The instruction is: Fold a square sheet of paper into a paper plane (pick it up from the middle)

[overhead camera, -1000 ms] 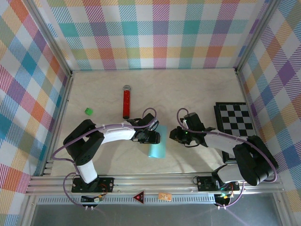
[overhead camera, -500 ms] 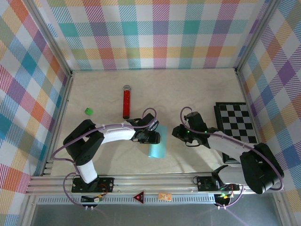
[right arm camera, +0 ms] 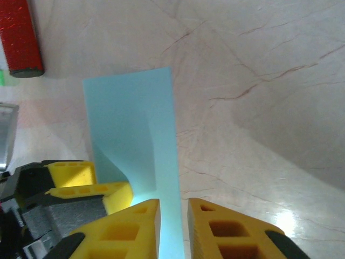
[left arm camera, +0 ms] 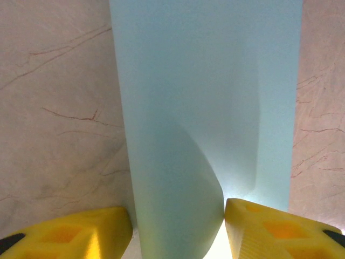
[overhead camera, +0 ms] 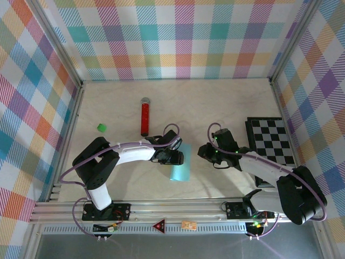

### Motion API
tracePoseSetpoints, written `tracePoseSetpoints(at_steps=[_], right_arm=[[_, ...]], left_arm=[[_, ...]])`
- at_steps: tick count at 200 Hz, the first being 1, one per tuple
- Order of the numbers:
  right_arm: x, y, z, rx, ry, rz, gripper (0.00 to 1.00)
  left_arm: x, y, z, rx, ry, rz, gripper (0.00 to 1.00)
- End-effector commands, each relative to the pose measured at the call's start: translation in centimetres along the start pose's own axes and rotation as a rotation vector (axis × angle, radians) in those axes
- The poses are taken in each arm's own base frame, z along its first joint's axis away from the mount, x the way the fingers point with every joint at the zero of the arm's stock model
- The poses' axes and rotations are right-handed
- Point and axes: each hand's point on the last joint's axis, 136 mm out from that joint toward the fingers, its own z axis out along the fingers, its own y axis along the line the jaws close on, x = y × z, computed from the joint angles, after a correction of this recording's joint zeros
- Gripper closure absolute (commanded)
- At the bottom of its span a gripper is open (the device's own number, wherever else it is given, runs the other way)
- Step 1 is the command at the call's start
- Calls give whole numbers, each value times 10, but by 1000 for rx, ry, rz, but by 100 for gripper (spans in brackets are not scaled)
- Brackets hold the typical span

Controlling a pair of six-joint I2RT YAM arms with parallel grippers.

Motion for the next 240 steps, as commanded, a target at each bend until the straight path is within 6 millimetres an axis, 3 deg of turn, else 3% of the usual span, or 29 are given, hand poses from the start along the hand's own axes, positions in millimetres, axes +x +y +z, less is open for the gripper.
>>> tracePoseSetpoints(at_steps=[1,109,158,240], right_arm=[[5,13,6,-84,45,-17,81],[22,32,44,-146,199,1,100],[31,31,61,-120,244,3,100],[42,30,68,-117,282,-12,100]], left_arm=[[42,71,45,-238,112,8,45],[44,71,48,-242,117,10,45],[44,71,50,-241,122,8,45],[46,70,52,-239,127,9,45]])
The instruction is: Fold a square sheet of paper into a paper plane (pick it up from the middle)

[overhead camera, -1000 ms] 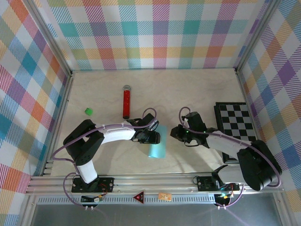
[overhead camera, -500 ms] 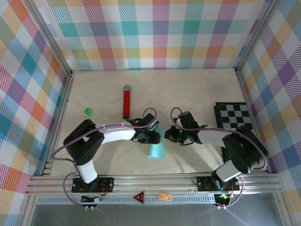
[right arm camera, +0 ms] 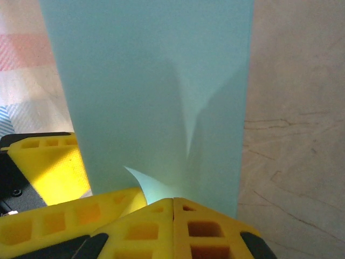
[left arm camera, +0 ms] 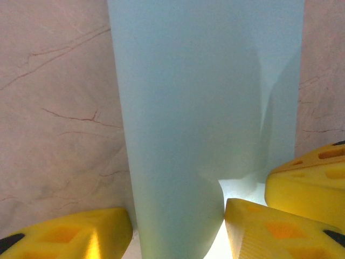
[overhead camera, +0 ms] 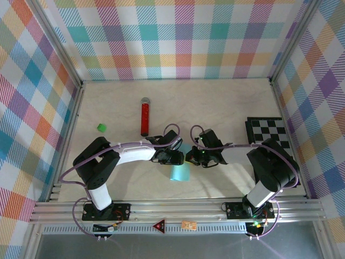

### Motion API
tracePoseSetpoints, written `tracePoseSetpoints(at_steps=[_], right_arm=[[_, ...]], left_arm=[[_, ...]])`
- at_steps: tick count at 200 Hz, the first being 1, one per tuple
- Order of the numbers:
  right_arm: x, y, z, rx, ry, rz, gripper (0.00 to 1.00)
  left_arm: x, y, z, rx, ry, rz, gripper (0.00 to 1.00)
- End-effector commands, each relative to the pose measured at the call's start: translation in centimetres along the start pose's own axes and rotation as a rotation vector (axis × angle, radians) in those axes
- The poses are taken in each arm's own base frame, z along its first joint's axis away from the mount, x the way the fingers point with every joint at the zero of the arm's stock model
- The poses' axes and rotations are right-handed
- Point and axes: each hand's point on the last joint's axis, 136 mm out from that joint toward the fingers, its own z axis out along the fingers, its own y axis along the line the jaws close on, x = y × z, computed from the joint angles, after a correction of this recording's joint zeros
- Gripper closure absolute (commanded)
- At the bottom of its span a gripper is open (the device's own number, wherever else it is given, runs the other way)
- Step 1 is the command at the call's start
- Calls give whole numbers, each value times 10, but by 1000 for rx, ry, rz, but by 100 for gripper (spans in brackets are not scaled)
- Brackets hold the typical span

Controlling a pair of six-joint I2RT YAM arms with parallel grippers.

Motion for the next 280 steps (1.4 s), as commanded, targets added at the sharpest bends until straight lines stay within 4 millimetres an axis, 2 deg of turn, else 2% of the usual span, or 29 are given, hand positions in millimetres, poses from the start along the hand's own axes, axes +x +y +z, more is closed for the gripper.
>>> tracePoseSetpoints(at_steps=[1,38,80,103,121,143,177,191,209,230,257,280], right_arm=[[-2,13,4,-37,12,-21,100],[0,7,9,-21,27,-25,100],[20,-46,7,187,74,-27,100],[26,-64,5,249,95,-61,100],[25,-66,7,246,113,-110,100],[22,-64,10,237,143,-171,100],[14,-69,9,263,165,-224,100],[12,-68,8,242,183,-230,100],[10,-69,8,239,203,-254,100],[7,-69,6,245,215,-269,100],[6,-65,6,217,225,-255,100],[6,-66,6,218,228,-235,100]], left_arm=[[44,68,51,-228,125,6,45],[45,69,52,-229,127,6,45],[44,67,50,-222,120,1,45],[36,55,40,-181,92,-13,44],[21,39,20,-124,32,-23,43],[-2,21,-15,-63,-74,-24,42],[-25,14,-62,-13,-208,-37,43],[-28,10,-71,42,-229,-41,49],[-34,-2,-75,154,-249,-48,63],[-36,-20,-72,310,-208,-68,77],[-36,-42,-63,468,-143,-90,100],[-33,-50,-52,526,-90,-113,100]])
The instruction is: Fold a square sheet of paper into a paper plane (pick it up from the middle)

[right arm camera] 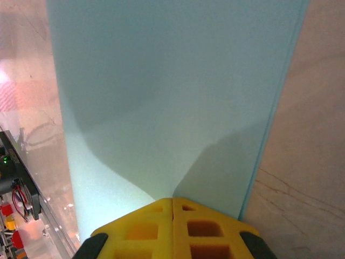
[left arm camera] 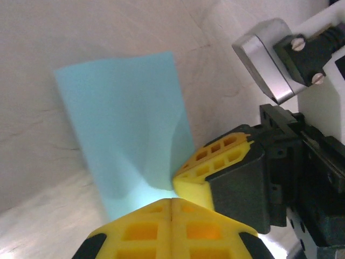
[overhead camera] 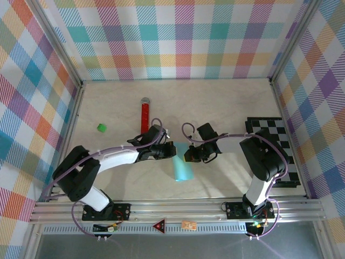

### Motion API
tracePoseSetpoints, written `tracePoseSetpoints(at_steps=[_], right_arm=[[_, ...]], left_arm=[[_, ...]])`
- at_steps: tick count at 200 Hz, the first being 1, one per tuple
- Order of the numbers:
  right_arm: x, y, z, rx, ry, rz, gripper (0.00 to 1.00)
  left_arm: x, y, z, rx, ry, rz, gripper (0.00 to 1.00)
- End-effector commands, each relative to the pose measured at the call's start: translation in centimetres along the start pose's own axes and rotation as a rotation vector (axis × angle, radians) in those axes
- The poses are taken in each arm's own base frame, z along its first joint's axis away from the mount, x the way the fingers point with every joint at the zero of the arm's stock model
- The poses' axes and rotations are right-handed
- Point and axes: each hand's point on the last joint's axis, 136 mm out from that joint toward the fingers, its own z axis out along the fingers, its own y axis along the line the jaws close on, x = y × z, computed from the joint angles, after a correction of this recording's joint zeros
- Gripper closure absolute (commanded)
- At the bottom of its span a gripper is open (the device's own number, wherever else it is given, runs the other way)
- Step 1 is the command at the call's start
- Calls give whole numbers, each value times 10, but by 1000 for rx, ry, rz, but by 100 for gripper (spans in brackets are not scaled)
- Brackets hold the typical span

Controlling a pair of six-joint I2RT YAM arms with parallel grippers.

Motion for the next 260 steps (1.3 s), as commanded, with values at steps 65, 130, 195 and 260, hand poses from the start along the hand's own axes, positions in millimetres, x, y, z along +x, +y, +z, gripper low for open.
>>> tracePoseSetpoints(at_steps=[65,130,195,260], right_arm=[[31,-53,7,173,87,134,100],[36,-55,8,174,89,152,100],[39,-54,5,168,76,152,100],[43,-43,-2,129,83,109,100]], left_arm=[[18,7,28,81,119,-80,100],[48,68,34,-124,170,-86,100],[43,62,27,-113,143,-66,100],[10,8,15,24,108,-29,100]])
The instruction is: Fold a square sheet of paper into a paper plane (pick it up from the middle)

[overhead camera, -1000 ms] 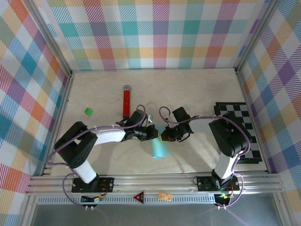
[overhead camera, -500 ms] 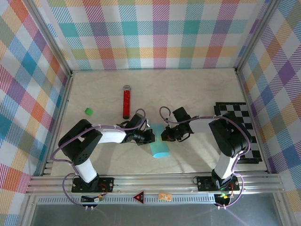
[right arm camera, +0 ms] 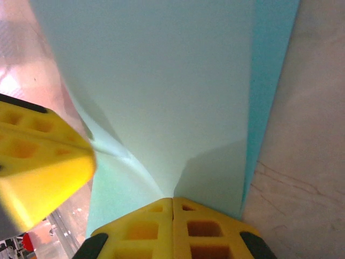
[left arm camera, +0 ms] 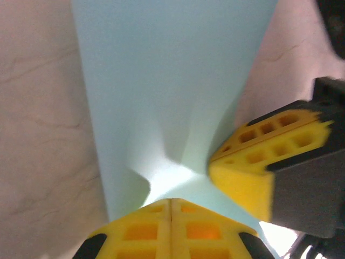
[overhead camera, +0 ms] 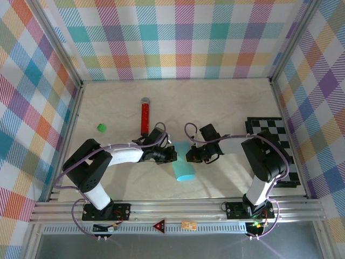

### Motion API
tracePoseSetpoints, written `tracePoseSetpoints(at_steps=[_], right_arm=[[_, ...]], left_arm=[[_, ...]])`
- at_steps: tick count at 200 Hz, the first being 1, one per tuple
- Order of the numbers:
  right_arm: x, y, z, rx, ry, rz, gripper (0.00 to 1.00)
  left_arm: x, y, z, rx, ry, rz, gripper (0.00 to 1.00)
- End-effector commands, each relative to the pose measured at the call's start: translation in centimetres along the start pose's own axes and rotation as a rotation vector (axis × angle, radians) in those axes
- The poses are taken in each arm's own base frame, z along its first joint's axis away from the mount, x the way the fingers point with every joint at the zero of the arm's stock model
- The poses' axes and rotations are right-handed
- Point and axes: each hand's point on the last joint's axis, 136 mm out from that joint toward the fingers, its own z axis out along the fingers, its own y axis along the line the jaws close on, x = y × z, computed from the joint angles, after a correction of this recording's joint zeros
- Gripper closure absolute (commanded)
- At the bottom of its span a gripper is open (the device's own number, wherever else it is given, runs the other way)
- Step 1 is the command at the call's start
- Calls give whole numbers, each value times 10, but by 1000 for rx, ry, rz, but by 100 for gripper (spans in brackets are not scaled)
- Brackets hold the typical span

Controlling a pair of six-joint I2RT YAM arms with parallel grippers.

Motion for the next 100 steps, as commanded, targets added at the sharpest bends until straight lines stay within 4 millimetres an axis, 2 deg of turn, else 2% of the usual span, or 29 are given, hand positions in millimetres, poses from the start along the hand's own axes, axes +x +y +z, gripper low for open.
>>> tracePoseSetpoints(at_steps=[1,38,83,100], right_arm=[[39,-40,1,151,98,80,100],[39,-41,0,155,101,78,100],[40,-43,0,166,105,83,100],[41,-44,0,169,106,83,100]], left_arm=[[-8,-10,-6,31,-1,15,100],[-5,-3,7,24,26,8,100],[9,48,26,-67,63,-62,100],[12,56,27,-74,71,-86,100]])
